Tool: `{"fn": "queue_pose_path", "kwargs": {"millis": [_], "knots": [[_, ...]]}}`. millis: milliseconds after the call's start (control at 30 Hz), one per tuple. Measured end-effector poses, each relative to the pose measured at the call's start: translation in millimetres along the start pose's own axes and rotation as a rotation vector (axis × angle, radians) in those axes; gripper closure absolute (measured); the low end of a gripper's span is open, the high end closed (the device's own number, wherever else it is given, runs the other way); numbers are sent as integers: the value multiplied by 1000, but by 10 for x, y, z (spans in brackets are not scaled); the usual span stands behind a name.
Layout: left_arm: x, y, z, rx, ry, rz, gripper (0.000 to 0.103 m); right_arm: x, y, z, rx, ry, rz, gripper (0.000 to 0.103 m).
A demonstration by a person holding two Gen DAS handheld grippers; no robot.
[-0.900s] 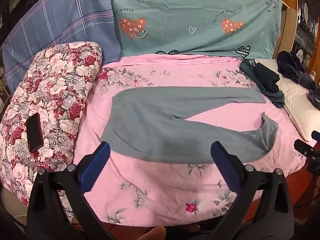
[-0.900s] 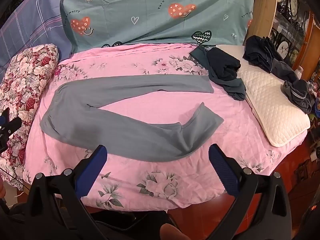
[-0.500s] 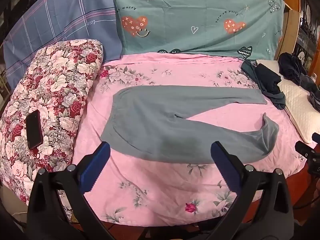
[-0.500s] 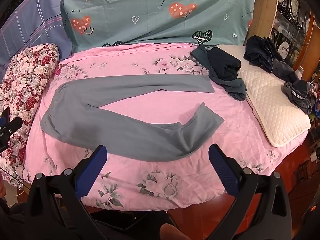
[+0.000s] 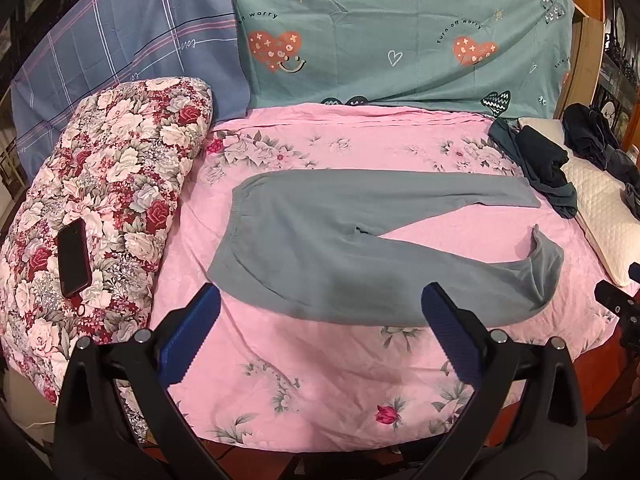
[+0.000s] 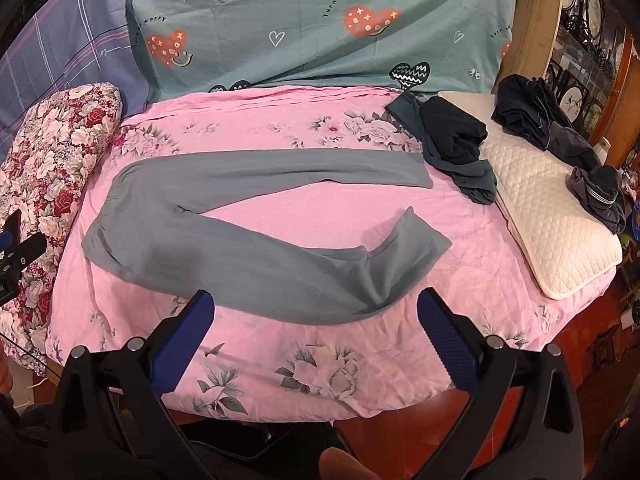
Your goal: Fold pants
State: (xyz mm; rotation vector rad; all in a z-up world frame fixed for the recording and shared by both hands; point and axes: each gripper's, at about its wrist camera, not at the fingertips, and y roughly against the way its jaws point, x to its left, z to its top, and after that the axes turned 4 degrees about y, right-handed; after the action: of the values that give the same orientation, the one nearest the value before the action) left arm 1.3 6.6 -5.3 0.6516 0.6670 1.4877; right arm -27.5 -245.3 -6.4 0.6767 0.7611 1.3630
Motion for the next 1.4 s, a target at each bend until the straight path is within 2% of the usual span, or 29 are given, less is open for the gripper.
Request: {"fn": "queue_pose_path", "kwargs": {"millis": [1400], "knots": [[-50, -70, -4, 16, -10, -9, 2, -12, -45, 7, 7, -9, -2, 1]]}}
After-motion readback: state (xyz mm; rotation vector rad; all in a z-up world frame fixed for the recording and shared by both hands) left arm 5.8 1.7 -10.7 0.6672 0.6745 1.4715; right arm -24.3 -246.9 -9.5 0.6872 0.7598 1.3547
